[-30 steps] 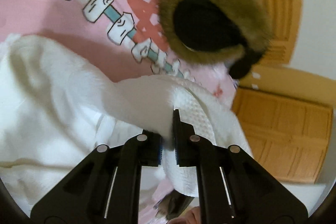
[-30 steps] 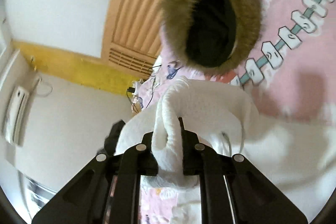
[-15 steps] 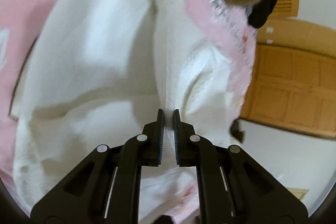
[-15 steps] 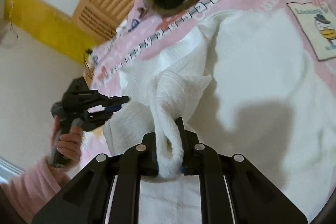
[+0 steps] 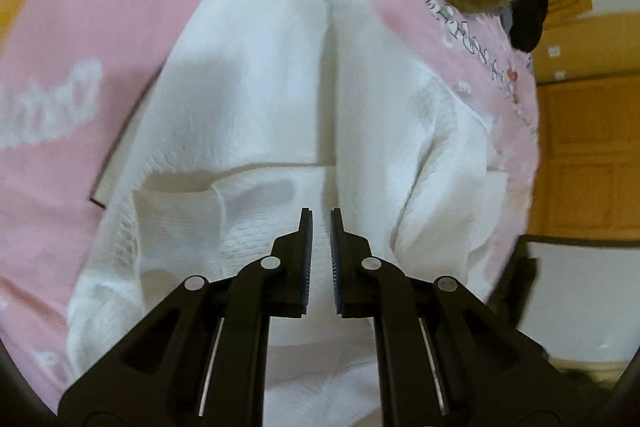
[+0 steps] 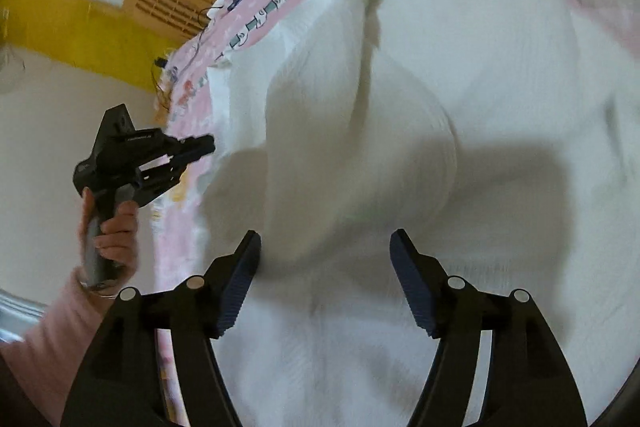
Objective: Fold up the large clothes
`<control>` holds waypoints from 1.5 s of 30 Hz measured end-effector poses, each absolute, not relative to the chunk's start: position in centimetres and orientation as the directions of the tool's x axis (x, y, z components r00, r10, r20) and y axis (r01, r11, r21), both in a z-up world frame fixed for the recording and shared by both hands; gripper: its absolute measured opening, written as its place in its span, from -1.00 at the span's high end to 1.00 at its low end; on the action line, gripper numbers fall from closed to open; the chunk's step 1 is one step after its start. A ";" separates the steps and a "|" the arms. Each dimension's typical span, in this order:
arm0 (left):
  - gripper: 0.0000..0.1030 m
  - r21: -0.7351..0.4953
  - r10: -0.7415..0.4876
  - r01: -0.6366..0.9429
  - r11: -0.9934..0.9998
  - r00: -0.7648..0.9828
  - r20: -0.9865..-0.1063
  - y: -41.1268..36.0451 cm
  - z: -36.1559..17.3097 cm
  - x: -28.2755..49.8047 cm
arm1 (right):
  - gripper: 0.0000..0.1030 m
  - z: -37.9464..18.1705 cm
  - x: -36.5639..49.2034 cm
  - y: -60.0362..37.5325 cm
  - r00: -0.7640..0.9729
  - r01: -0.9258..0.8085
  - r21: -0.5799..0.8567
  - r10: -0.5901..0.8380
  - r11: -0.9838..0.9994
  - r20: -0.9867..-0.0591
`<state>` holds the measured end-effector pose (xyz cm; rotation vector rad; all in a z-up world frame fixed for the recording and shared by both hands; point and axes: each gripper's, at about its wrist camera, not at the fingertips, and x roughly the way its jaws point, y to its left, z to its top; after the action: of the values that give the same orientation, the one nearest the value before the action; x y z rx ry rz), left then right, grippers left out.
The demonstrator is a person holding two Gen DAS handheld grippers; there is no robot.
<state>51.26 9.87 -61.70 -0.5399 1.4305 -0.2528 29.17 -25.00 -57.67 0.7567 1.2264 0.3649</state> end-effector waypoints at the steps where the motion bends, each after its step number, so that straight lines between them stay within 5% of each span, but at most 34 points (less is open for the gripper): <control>1: 0.84 -0.477 -0.460 -0.130 0.869 0.140 -0.877 9.1 -61.0 50.8 | -0.26 -57.3 28.7 -25.3 0.312 0.142 0.715 0.654 0.685 -0.689; 8: 0.83 -0.422 -0.420 -0.027 0.906 0.056 -0.906 4.2 -62.4 46.5 | -0.46 -52.0 30.4 -28.0 0.428 0.024 0.581 0.517 0.813 -0.741; 20: 0.83 -0.530 -0.513 -0.134 0.837 0.143 -0.846 2.5 -65.8 49.3 | -0.25 -59.8 43.8 -23.1 0.145 0.063 0.641 0.629 0.765 -0.764; 25: 0.83 -0.554 -0.528 -0.167 0.816 0.175 -0.831 3.9 -64.8 48.5 | -0.26 -59.3 45.3 -20.9 0.102 0.012 0.538 0.534 0.843 -0.839; 29: 0.83 -0.564 -0.530 -0.210 0.799 0.199 -0.824 5.3 -64.5 48.2 | 0.78 -60.5 45.3 -19.4 0.076 -0.062 0.428 0.432 0.902 -0.899; 31: 0.83 -0.556 -0.524 -0.219 0.802 0.190 -0.830 5.7 -64.8 48.5 | 0.85 -61.0 45.2 -20.3 0.089 -0.040 0.459 0.461 0.887 -0.883; 34: 0.83 -0.577 -0.548 -0.233 0.783 0.179 -0.817 5.9 -65.1 48.7 | 0.88 -60.2 44.7 -21.9 0.142 0.025 0.583 0.574 0.812 -0.806; 39: 0.83 -0.667 -0.614 -0.292 0.685 0.261 -0.745 7.6 -63.3 47.9 | 0.88 -57.2 44.4 -25.2 0.274 0.126 0.836 0.791 0.535 -0.547; 45: 0.83 -0.749 -0.679 -0.332 0.574 0.319 -0.661 9.5 -61.7 47.2 | 0.88 -57.7 45.5 -29.2 0.458 0.262 0.964 0.885 -0.051 -0.078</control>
<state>47.20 9.50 -61.73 -0.9963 1.2781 -0.2863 45.53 -29.21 -57.69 1.5812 1.0280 0.6914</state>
